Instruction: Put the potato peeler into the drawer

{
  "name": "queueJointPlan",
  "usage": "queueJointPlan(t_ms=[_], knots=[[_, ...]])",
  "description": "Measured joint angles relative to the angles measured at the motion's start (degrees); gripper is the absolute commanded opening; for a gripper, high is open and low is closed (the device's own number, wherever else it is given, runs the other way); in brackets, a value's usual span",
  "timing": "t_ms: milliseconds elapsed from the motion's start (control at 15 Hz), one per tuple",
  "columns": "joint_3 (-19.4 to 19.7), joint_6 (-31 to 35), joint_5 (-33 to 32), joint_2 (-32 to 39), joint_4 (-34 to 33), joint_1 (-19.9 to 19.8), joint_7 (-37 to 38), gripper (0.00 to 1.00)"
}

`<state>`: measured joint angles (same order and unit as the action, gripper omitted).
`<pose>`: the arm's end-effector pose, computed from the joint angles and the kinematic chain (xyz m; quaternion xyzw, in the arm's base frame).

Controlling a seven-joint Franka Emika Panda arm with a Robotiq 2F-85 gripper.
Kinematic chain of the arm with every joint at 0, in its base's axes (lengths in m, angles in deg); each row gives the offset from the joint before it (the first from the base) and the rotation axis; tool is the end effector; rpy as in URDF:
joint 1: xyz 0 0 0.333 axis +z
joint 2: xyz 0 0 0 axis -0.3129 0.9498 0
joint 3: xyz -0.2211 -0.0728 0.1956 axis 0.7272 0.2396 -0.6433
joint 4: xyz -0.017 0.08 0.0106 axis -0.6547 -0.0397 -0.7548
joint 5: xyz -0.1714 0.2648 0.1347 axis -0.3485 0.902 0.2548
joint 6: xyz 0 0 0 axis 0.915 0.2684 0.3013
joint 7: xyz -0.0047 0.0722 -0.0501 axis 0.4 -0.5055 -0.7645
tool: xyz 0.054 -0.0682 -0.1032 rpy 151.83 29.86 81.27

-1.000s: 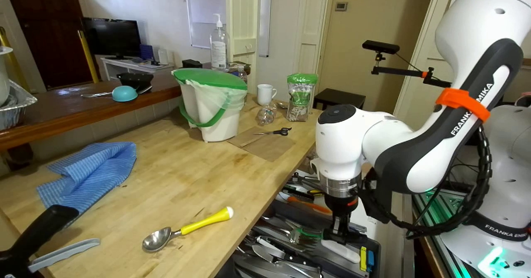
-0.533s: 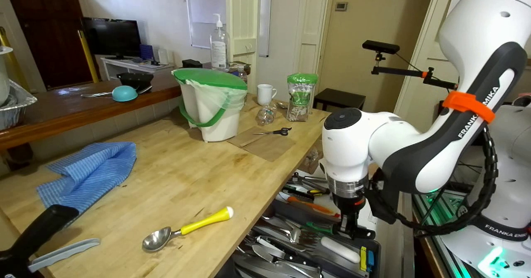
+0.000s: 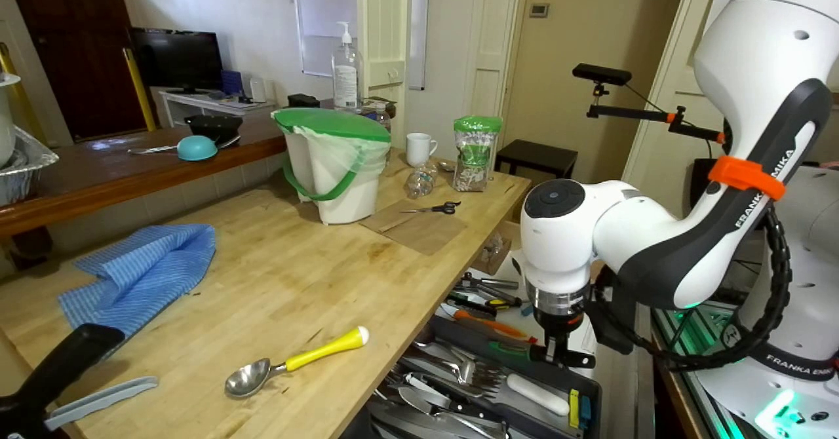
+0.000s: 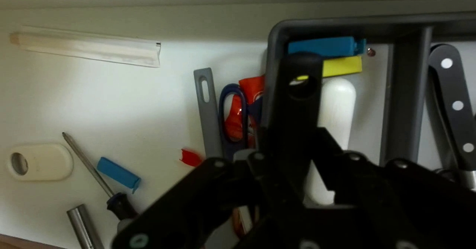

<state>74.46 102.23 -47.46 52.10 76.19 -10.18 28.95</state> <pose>0.3381 0.0798 0.2064 0.9800 -0.1220 -0.0988 0.1221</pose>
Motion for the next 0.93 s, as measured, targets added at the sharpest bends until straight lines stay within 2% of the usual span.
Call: queueJointPlan(t_ms=[533, 800, 867, 933], knots=[[1.2, 8.1, -1.0, 3.7, 2.3, 0.0, 0.1, 0.09], [2.8, 12.8, -5.1, 5.6, 2.7, 0.2, 0.5, 0.09], [3.3, 14.4, -6.4, 6.0, 2.7, 0.3, 0.6, 0.59], [3.9, 16.2, -7.9, 6.4, 2.7, 0.4, 0.6, 0.59]])
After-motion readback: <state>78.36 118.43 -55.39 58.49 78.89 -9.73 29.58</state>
